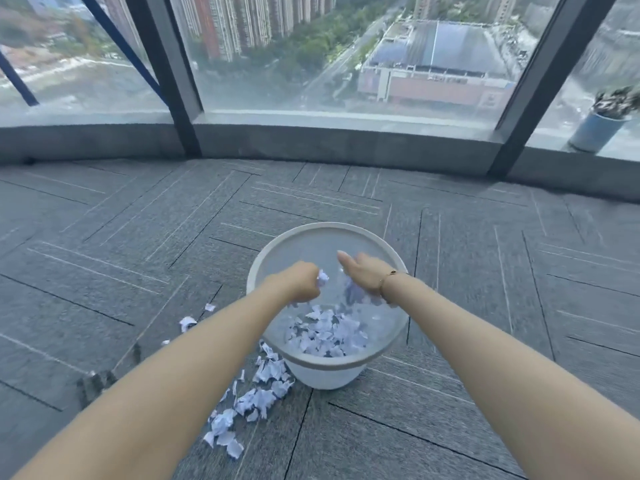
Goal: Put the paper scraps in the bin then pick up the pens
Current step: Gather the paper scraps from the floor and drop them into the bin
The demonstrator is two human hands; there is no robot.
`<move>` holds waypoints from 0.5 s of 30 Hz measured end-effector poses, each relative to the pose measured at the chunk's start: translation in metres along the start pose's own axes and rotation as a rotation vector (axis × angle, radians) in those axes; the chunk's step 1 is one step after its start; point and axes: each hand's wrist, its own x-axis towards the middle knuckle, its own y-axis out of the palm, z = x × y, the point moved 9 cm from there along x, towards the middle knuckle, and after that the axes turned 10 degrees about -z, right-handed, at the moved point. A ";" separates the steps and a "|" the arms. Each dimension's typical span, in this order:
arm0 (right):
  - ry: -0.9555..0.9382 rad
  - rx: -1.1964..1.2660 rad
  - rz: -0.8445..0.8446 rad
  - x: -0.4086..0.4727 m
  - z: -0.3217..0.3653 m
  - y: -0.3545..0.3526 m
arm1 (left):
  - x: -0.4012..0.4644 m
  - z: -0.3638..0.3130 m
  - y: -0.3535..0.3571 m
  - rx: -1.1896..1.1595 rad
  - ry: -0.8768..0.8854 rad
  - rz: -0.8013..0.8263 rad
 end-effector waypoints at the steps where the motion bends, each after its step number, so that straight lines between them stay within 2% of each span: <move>1: 0.009 -0.016 0.041 -0.001 -0.003 0.005 | 0.000 -0.002 0.002 -0.009 0.005 -0.012; 3: 0.055 0.014 0.109 -0.006 -0.008 0.012 | 0.003 -0.006 0.003 -0.003 0.015 -0.083; 5: 0.080 0.069 0.109 -0.005 -0.009 0.013 | 0.004 -0.005 0.003 0.082 0.000 -0.124; 9: -0.033 -0.027 -0.011 0.000 0.009 -0.001 | 0.000 0.012 0.012 0.142 -0.104 -0.029; 12: -0.085 -0.094 -0.044 0.005 0.012 -0.003 | -0.002 0.018 0.015 0.014 -0.085 -0.022; 15: -0.134 -0.028 -0.160 0.012 0.017 -0.007 | -0.004 0.026 0.008 -0.102 -0.088 -0.089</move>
